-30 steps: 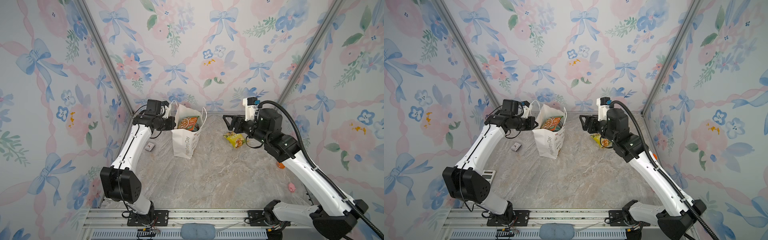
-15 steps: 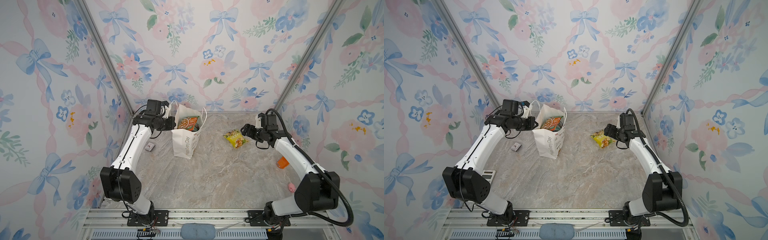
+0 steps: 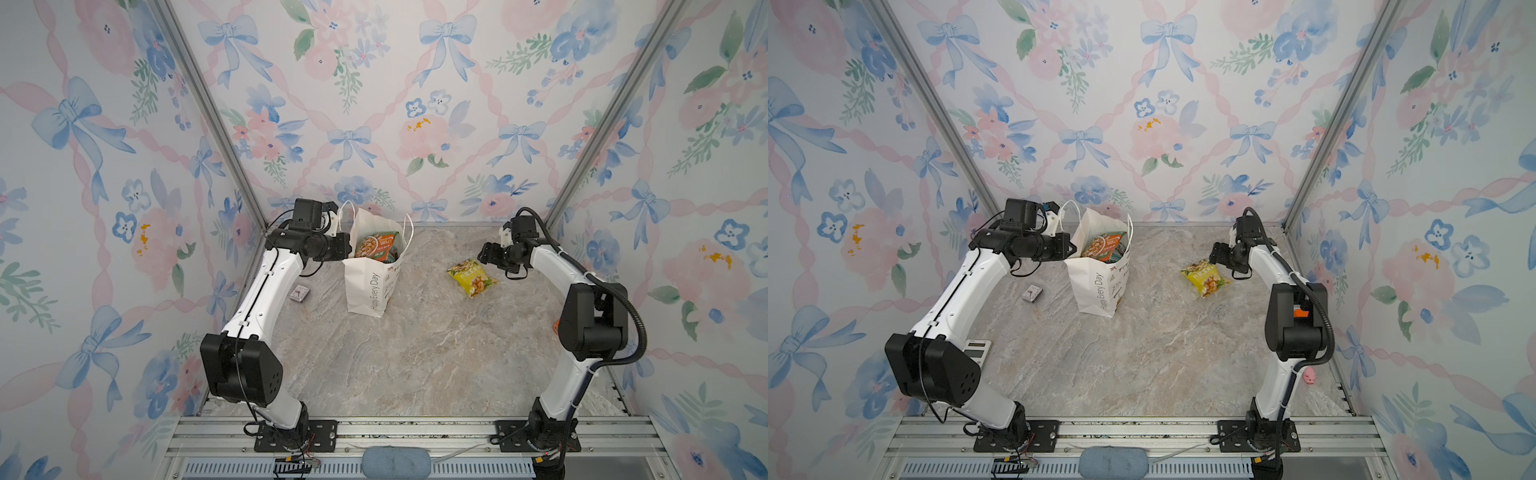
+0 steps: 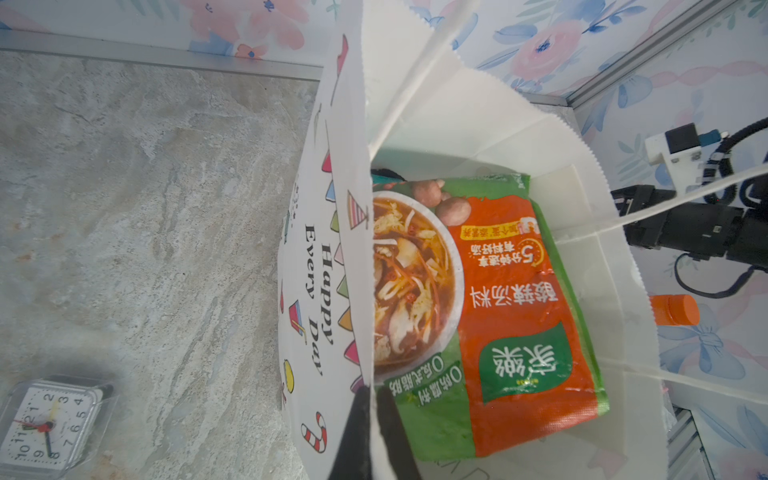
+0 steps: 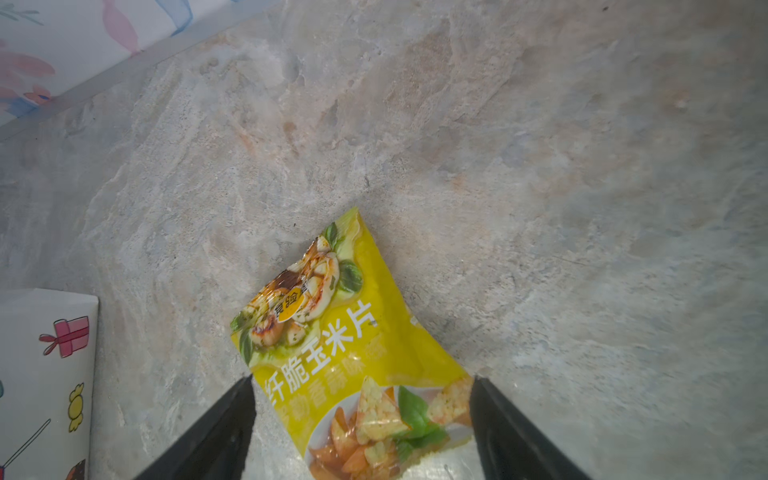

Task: Place the snacks into the paper bag
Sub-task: 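Move the right gripper down to the yellow corn chip bag, then close the right gripper on the chip bag's corner and lift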

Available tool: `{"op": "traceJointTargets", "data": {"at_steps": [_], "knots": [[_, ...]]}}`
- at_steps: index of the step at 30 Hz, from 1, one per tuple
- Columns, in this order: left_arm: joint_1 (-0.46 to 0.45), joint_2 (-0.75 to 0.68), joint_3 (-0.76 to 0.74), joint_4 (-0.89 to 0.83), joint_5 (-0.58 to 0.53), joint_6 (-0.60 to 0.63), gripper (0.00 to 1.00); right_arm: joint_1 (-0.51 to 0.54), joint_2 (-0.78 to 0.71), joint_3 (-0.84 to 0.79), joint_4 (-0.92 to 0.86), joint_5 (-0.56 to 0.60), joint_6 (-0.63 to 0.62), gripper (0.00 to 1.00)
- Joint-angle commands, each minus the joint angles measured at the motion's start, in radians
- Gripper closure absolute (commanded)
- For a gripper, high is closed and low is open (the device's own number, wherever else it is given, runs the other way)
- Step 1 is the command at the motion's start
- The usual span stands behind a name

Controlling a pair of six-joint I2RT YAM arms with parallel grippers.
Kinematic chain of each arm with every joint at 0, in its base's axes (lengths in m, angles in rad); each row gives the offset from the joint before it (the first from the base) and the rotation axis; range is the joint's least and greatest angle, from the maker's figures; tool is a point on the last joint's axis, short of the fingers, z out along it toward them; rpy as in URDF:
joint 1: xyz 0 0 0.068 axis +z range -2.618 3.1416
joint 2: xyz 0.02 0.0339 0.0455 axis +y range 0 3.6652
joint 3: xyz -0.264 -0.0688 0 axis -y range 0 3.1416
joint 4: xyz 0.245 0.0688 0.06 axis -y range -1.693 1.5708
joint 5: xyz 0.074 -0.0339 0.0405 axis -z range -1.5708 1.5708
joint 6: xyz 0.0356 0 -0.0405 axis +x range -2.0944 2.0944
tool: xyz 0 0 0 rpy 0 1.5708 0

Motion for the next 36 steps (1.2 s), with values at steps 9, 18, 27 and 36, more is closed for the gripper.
{"op": "traceJointTargets", "data": {"at_steps": [9,18,27,36], "knots": [[-0.006,0.014,-0.008,0.024,0.017,-0.003,1.0,-0.005,0.166,0.107,-0.093,-0.036,-0.077,0.25],[-0.005,0.016,-0.007,0.023,0.017,-0.003,1.0,-0.003,0.202,0.073,-0.061,-0.099,-0.027,0.61],[-0.005,0.012,-0.007,0.025,0.018,-0.003,1.0,0.01,0.141,-0.028,0.024,-0.161,0.041,1.0],[-0.005,0.012,-0.008,0.023,0.017,-0.004,1.0,0.035,0.003,-0.158,0.104,-0.178,0.107,1.0]]}}
